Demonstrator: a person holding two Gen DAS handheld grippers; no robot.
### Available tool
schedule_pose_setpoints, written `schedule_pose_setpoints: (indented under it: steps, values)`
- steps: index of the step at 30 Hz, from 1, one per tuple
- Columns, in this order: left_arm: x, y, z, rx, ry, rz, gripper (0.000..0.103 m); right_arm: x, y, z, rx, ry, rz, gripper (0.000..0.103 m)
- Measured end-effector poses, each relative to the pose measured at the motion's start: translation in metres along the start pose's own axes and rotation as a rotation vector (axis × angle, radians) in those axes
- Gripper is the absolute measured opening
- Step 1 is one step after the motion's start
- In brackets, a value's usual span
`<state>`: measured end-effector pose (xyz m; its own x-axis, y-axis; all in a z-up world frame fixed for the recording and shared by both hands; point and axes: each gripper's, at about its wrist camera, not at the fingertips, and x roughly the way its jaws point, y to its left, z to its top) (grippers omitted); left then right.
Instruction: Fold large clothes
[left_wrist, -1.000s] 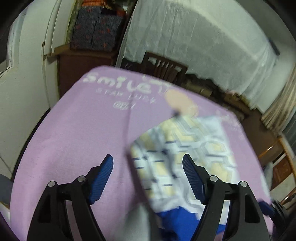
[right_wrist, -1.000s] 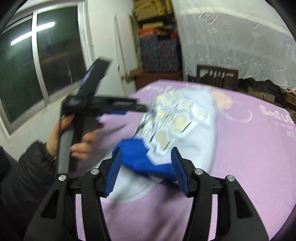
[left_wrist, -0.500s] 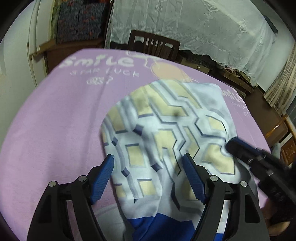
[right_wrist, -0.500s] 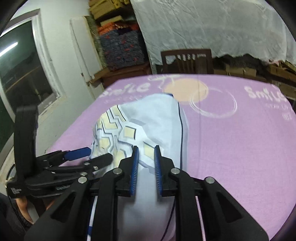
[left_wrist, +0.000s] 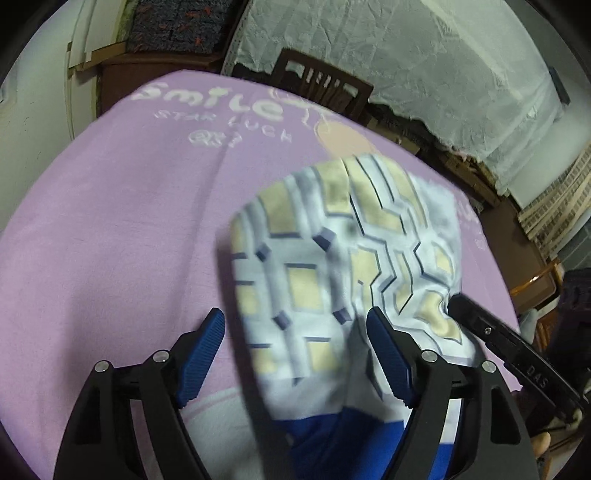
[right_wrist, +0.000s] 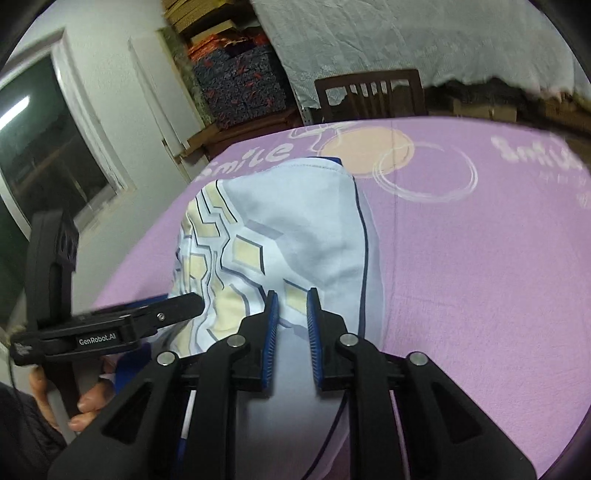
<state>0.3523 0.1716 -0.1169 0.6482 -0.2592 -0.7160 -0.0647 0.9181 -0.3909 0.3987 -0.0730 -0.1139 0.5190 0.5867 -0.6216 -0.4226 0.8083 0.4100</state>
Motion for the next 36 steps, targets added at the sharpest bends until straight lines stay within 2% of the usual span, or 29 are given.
schedule_pose_setpoints:
  steps: [2,4,7,9,15,19,26,28,31,36]
  values:
    - [-0.015,0.001,0.002,-0.006,-0.032,-0.017,0.079,-0.01,-0.006,0.002,0.046,0.001,0.035,0.017]
    - [-0.033,0.0,0.001,-0.02,-0.076,-0.024,0.079,-0.023,-0.01,0.004,0.074,-0.021,0.035,0.037]
    - [-0.054,-0.014,-0.007,0.011,-0.139,0.013,0.079,-0.042,-0.012,0.003,0.08,-0.055,0.048,0.038]
    - [-0.057,-0.025,-0.016,0.046,-0.151,0.033,0.079,-0.052,-0.009,-0.002,0.077,-0.064,0.066,0.038]
    - [-0.044,-0.058,-0.051,0.136,-0.11,0.081,0.08,-0.067,0.007,-0.015,0.032,-0.076,0.085,0.041]
    - [-0.028,-0.067,-0.062,0.214,-0.092,0.194,0.08,-0.072,0.011,-0.023,0.009,-0.088,0.088,0.043]
    - [-0.012,-0.066,-0.071,0.263,-0.066,0.24,0.081,-0.049,0.002,-0.035,0.022,-0.013,0.046,0.043]
    - [-0.009,-0.066,-0.073,0.273,-0.058,0.255,0.082,-0.039,-0.003,-0.039,0.029,0.014,0.024,0.048]
    - [-0.006,-0.068,-0.074,0.283,-0.057,0.273,0.084,-0.033,-0.012,-0.042,0.045,0.021,0.039,0.055]
    - [-0.007,-0.07,-0.075,0.291,-0.063,0.28,0.084,-0.031,-0.018,-0.044,0.067,0.031,0.059,0.06]
